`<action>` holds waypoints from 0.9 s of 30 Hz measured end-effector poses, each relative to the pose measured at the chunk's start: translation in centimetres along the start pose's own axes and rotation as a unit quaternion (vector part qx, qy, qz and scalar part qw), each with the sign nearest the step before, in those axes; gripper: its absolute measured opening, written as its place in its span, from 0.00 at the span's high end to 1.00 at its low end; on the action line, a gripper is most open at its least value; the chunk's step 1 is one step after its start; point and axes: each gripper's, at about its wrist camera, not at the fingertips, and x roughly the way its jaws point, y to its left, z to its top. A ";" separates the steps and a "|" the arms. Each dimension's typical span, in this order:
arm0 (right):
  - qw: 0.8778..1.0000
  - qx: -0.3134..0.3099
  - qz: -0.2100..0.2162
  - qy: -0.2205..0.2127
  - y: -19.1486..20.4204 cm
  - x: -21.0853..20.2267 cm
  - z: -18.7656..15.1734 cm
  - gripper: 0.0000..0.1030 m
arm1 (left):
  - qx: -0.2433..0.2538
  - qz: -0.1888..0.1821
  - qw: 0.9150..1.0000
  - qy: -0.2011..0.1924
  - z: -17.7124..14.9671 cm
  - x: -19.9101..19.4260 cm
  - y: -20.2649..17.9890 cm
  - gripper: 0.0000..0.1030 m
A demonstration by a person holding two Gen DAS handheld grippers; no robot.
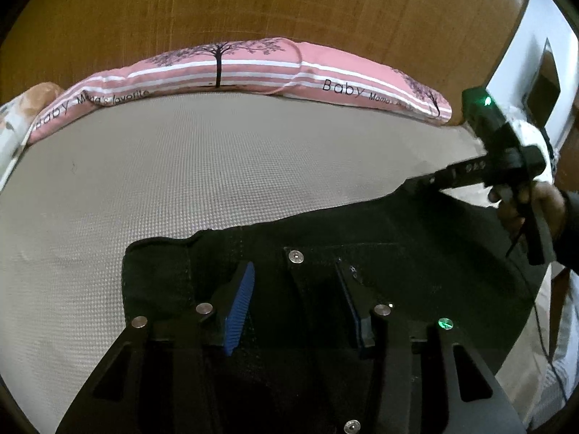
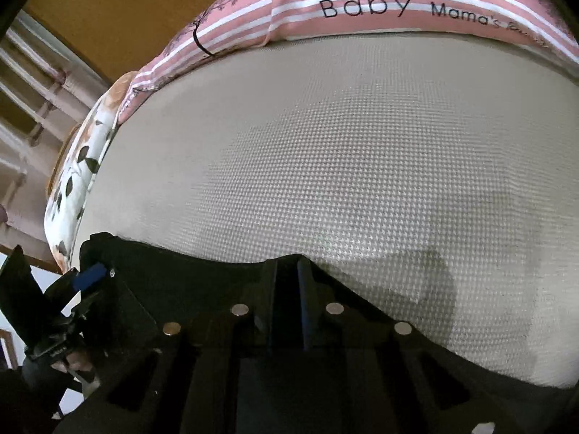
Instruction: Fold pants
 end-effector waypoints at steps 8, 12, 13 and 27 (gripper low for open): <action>0.997 0.018 -0.035 -0.071 1.2 -7.3 -2.4 0.67 | -0.026 0.001 1.000 0.006 -0.1 -3.1 -0.5 0.50; 0.996 0.030 -0.037 -0.070 0.9 -10.5 -7.2 0.65 | -0.011 0.014 1.000 0.024 -1.9 -3.7 -1.1 0.49; 0.996 0.036 -0.039 -0.070 0.7 -10.9 -8.3 0.65 | -0.010 0.022 0.999 0.032 -2.4 -3.6 -1.0 0.49; 0.962 0.226 -0.102 -0.111 -11.2 -14.8 -21.2 0.71 | 0.018 0.092 0.995 0.044 -3.4 -2.8 -2.3 0.49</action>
